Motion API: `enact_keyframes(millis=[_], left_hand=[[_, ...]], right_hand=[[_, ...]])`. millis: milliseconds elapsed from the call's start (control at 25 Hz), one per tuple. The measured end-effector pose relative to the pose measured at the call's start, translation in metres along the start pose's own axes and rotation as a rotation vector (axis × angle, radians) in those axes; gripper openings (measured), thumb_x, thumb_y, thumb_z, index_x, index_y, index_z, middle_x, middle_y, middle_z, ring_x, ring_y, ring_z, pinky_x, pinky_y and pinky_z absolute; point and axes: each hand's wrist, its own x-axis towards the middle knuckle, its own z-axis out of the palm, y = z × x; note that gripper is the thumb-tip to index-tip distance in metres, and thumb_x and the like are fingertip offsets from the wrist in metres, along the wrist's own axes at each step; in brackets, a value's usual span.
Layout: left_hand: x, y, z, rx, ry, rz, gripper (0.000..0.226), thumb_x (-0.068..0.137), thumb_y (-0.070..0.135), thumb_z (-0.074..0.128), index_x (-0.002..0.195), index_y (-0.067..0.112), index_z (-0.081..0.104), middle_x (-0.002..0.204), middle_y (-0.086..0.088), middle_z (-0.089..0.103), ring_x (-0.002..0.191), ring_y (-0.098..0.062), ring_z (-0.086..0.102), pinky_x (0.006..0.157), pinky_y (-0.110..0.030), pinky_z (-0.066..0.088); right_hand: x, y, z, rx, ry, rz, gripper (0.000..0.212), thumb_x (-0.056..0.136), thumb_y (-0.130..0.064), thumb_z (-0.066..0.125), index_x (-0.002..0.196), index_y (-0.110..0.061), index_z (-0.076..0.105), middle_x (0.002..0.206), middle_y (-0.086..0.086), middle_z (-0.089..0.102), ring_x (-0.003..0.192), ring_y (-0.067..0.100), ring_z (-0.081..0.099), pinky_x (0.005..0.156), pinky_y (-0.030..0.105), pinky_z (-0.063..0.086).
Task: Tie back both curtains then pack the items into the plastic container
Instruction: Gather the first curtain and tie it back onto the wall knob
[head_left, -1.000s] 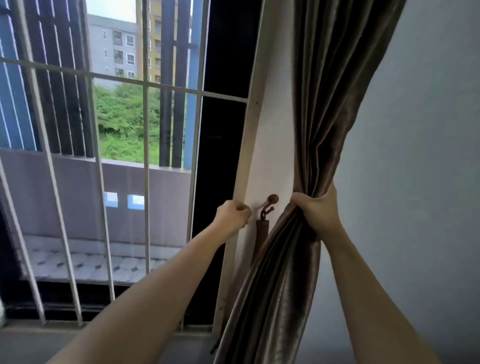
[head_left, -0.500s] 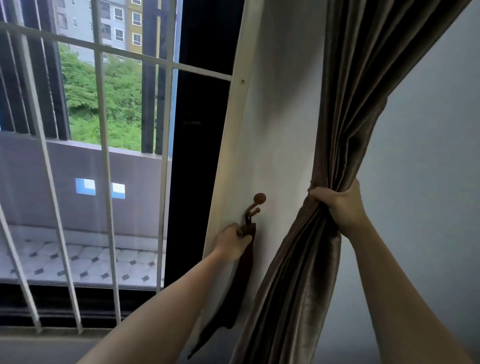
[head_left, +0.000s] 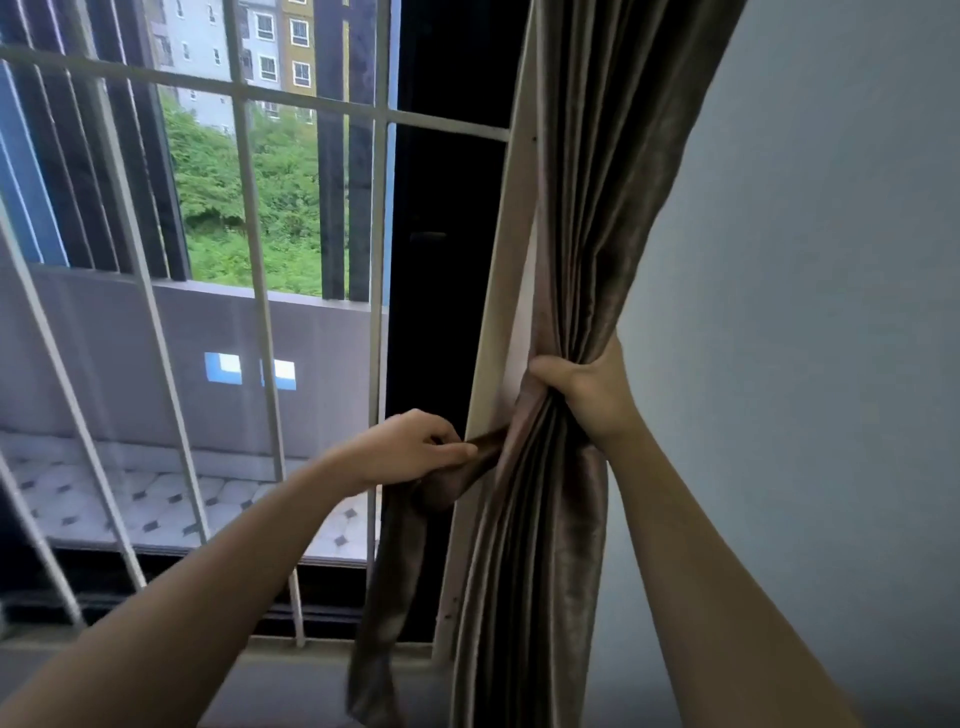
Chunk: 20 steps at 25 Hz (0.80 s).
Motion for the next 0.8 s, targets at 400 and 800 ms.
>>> enact_keyframes(millis=[400,800], left_hand=[[-0.029,-0.038,-0.015,0.527,0.193,0.004,0.030,0.089,0.049,0.053,0.087,0.019,0.054,0.073,0.002,0.056,0.070,-0.019,0.055,0.060,-0.030,0.044],[-0.029,-0.058,0.006,0.022,0.214,-0.114,0.022,0.097,0.015,0.040,0.110,0.015,0.058,0.100,-0.008,0.056,0.086,-0.021,0.053,0.075,-0.029,0.042]], right_hand=[[-0.027,-0.009,0.032,-0.108,0.059,0.059,0.082,0.055,-0.022,0.073,0.129,-0.021,0.040,0.116,-0.001,0.058,0.106,0.015,0.059,0.093,0.037,0.051],[-0.045,-0.030,0.034,-0.069,0.071,0.101,0.077,0.058,-0.020,0.071,0.129,-0.015,0.042,0.117,0.004,0.060,0.105,0.019,0.060,0.092,0.035,0.052]])
